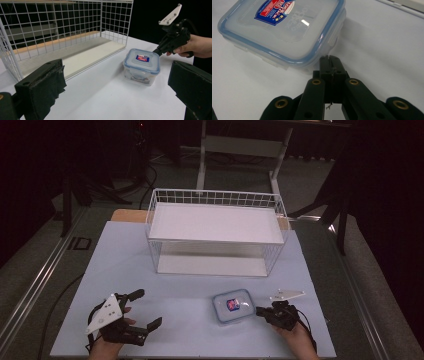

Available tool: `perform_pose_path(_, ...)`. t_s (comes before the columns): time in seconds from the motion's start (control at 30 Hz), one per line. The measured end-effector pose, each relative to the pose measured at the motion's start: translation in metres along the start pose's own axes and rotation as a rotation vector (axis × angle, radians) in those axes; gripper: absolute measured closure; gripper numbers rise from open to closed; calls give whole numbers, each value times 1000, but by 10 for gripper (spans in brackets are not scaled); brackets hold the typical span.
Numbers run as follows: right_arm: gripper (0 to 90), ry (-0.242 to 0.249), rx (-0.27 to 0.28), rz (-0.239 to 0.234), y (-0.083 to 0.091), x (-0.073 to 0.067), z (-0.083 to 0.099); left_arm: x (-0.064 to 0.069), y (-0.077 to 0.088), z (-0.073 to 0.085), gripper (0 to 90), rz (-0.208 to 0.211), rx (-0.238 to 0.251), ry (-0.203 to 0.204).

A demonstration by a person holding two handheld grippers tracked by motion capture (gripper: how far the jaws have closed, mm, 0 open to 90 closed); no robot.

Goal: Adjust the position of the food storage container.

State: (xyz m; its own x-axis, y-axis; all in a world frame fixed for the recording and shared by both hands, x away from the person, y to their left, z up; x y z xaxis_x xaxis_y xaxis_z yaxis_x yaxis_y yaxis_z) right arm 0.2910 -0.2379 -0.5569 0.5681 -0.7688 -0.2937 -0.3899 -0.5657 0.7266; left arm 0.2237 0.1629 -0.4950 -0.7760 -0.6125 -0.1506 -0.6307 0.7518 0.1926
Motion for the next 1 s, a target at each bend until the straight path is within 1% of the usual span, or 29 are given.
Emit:
perform_pose_path(0.03,900,5,1,4,0,0,0,0,0,0,17,-1,-1,-1)
perform_pose_path(0.1,900,-6,7,2,3,1,1,-1,1,0,17,-5,0,0)
perform_pose_path(0.17,900,-11,12,21,9,3,4,-1,1,0,17,-6,3,2)
perform_pose_path(0.3,900,3,20,26,20,5,12,0,0,0,17,-4,0,5)
perform_pose_path(0.37,900,-7,16,24,21,6,14,0,-1,0,17,-3,1,1)
perform_pose_path(0.5,900,-25,11,20,17,9,12,1,-2,0,17,2,-1,0)
perform_pose_path(0.57,900,-18,-1,27,11,9,11,1,-3,1,17,3,-4,4)
perform_pose_path(0.6,900,-21,-8,23,8,8,10,1,-3,1,17,2,-4,4)
perform_pose_path(0.73,900,-6,-35,-4,-2,-1,8,0,-1,1,17,0,-3,7)
perform_pose_path(0.8,900,14,-43,4,-5,-6,7,0,-1,1,17,-2,-6,9)
perform_pose_path(0.9,900,17,-46,-8,-8,-10,6,0,-1,2,17,-3,-8,14)
perform_pose_path(1.0,900,25,-41,-38,-12,-18,2,1,-2,2,17,1,-9,10)
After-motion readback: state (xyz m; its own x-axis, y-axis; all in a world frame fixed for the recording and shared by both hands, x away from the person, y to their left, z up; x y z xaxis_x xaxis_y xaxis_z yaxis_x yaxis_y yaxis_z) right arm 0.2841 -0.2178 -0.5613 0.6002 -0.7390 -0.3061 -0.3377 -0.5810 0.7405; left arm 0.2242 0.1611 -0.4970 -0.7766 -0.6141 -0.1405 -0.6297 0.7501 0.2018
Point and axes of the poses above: each handheld gripper's, and its own axes: y roughly backward along the jaws, z roughly out of its underside, x roughly to its right, the point moved 5 cm from there along -y, roughly forward along the jaws, and after that the axes turned 12 degrees about -y, right-handed, at the moved point
